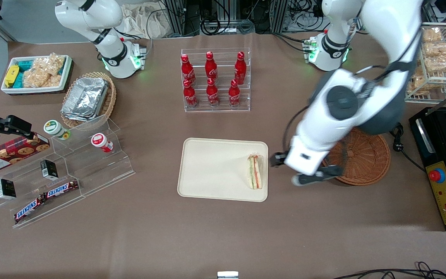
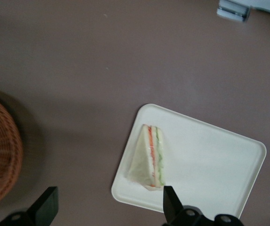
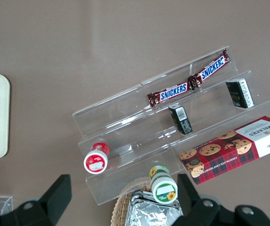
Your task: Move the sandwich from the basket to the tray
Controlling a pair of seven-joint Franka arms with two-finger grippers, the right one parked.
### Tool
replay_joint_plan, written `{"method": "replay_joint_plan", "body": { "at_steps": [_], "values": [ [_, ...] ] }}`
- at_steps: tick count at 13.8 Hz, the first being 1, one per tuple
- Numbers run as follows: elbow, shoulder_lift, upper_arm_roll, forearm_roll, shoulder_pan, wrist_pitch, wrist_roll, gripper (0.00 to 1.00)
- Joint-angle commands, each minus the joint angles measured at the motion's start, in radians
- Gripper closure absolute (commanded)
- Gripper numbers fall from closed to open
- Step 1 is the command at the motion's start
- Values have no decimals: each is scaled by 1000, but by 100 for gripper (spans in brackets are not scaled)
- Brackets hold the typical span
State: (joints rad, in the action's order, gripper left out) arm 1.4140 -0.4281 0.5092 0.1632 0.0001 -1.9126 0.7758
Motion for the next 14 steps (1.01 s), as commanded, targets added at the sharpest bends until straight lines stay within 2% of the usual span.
{"method": "replay_joint_plan", "body": {
  "at_steps": [1, 2, 7, 10, 14],
  "values": [
    [45, 100, 17, -81, 118, 87, -128, 0],
    [63, 132, 15, -106, 147, 101, -188, 0],
    [302, 343, 11, -111, 305, 118, -491, 0],
    [280, 350, 8, -102, 382, 196, -642, 1],
    [175, 302, -3, -90, 409, 248, -800, 0]
  ]
}}
